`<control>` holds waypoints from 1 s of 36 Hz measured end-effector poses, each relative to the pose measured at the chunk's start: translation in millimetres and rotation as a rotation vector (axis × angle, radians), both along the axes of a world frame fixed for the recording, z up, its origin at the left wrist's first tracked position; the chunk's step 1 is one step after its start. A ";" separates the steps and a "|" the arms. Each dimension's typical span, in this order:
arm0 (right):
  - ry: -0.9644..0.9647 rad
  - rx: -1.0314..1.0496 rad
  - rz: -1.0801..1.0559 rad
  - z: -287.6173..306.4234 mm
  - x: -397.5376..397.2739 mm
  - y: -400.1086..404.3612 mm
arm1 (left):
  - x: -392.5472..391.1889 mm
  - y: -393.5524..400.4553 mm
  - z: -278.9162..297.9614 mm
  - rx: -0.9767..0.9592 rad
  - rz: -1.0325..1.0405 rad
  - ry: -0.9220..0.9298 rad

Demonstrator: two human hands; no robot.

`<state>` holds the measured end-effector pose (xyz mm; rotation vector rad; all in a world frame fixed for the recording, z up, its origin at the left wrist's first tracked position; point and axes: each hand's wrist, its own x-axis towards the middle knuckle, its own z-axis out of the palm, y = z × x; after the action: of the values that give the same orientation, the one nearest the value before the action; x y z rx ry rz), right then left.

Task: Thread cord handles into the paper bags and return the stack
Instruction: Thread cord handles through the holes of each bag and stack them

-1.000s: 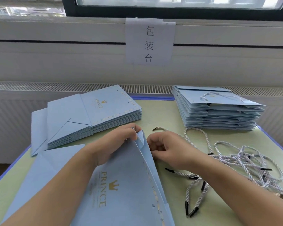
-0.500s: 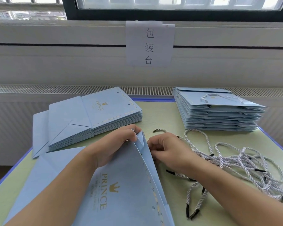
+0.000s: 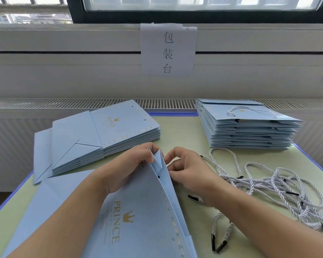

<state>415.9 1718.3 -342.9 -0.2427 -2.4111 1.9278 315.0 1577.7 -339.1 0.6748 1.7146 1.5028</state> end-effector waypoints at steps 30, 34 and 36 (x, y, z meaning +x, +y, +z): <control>0.161 0.315 -0.069 1.3 6.8 -15.7 | 0.1 -1.8 -0.6 0.034 -0.019 -0.057; 0.261 0.223 -0.141 -3.6 9.1 -15.2 | -0.2 -2.2 0.5 0.032 -0.008 -0.057; 0.330 0.247 -0.209 -8.4 8.1 -12.3 | 0.6 -1.4 1.5 0.017 0.000 -0.038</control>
<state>424.0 1706.1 -351.3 -0.1446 -2.2701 1.4394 315.6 1576.3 -337.7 0.6504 1.6753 1.5221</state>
